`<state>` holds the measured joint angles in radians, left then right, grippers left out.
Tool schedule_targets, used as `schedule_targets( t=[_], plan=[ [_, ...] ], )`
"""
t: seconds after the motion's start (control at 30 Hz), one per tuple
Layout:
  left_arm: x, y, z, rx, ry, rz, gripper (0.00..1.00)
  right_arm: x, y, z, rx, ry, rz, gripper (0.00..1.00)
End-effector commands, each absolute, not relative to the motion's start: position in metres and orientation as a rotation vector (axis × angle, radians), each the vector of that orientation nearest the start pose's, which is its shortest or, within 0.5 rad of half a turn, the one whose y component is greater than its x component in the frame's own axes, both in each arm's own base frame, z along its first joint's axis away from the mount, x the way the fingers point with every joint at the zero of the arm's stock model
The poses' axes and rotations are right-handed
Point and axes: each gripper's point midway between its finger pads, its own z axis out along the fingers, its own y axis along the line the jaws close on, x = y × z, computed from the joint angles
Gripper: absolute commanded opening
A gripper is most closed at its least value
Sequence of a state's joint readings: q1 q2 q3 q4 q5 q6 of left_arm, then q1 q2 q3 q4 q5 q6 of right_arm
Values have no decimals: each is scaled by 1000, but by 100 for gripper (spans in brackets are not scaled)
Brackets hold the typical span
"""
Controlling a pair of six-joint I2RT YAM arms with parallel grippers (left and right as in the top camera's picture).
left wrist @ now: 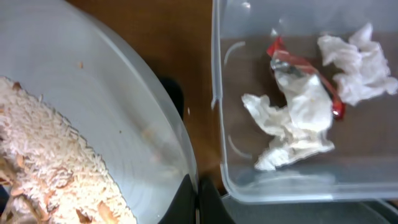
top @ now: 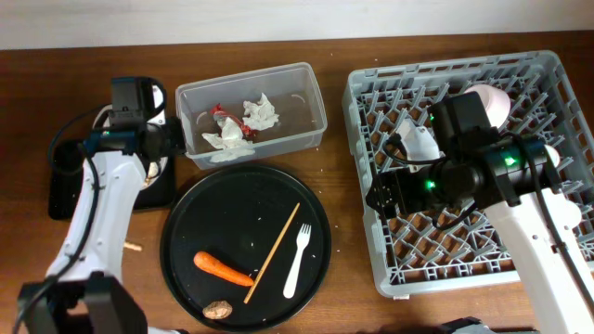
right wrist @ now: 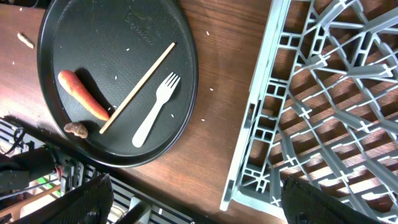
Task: Sort waste into correct bins and load items into the dishwasher rack
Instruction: 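Lift the plate and tip the rice onto the black tray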
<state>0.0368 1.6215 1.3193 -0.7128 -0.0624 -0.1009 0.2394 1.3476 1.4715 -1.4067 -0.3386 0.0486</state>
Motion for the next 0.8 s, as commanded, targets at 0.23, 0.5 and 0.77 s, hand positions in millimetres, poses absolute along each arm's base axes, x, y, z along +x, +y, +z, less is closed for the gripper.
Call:
schedule_targets(
  t=[0.23, 0.5, 0.77],
  plan=[
    [429, 33, 152, -301, 2515, -417, 0, 239, 122, 234, -364, 2845, 567, 90],
    [421, 46, 169, -357, 2406, -767, 0, 240, 122, 234, -339, 2851, 569, 90],
    [412, 65, 191, -343, 2207, -1115, 0, 240, 122, 234, -339, 2851, 570, 90]
  ],
)
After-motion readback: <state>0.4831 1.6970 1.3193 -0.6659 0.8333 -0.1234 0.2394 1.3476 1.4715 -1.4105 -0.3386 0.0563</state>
